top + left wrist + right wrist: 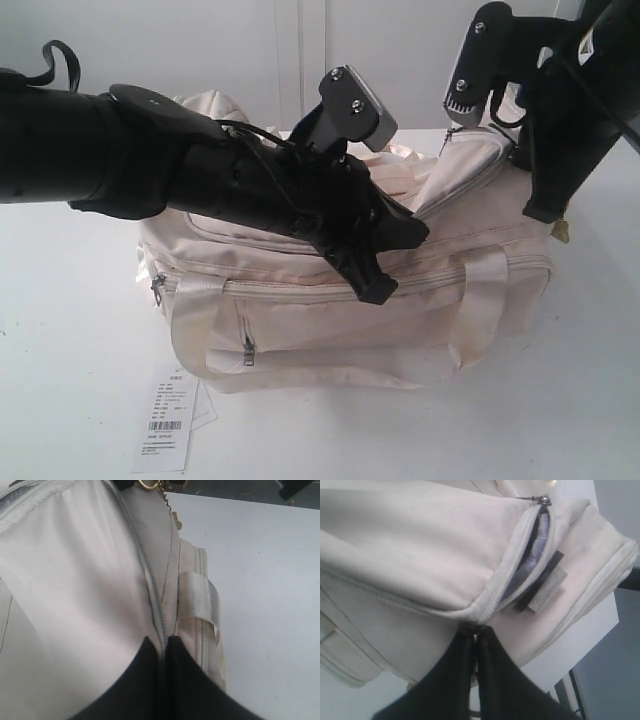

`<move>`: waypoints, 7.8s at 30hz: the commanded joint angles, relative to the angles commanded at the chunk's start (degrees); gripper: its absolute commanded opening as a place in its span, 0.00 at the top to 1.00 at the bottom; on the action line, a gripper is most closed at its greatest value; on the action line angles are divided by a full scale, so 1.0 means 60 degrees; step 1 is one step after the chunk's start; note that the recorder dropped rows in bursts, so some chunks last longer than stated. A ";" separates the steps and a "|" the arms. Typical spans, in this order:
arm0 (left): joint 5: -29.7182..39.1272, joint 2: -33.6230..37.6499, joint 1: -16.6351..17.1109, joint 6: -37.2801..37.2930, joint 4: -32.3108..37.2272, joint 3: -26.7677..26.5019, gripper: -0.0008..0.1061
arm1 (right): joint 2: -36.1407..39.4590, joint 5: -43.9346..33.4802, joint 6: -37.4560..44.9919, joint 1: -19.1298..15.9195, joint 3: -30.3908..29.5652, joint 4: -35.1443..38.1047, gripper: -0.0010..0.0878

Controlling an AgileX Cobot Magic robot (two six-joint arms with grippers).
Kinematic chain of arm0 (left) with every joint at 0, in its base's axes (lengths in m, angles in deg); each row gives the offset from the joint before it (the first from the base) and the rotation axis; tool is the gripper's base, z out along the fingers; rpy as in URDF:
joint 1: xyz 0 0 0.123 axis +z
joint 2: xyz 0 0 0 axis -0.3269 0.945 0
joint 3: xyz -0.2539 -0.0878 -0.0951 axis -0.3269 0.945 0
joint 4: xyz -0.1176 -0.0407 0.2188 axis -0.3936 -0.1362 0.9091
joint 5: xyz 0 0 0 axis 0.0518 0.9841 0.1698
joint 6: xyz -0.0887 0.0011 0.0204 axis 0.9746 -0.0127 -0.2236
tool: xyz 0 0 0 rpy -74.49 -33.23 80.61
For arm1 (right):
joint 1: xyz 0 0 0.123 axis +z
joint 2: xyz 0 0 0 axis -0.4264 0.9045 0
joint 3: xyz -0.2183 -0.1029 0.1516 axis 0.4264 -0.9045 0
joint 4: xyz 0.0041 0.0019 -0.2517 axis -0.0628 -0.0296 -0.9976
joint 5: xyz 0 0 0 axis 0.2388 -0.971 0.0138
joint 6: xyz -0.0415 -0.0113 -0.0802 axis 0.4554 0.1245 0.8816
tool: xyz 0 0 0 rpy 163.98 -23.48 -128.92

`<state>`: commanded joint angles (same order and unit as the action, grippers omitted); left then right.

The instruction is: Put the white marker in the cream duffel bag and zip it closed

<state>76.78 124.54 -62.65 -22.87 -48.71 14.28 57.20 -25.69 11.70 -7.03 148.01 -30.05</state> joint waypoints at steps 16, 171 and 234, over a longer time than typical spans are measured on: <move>0.0270 0.0000 0.0000 0.0000 0.0081 0.0000 0.99 | -0.0044 0.0038 0.1922 0.0000 0.0577 -0.0372 0.99; 0.1242 0.0180 -0.0292 -0.1244 -0.2555 0.0017 0.99 | 0.0823 0.0104 0.1987 -0.0669 0.1530 0.0597 0.99; 0.1674 -0.0104 -0.0292 -0.1202 -0.1549 0.0017 0.99 | 0.0908 -0.3336 0.2828 -0.2144 0.2514 0.4452 0.99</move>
<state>86.83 123.92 -64.40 -30.09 -58.00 14.38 62.65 -45.70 28.67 -19.89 163.10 -3.34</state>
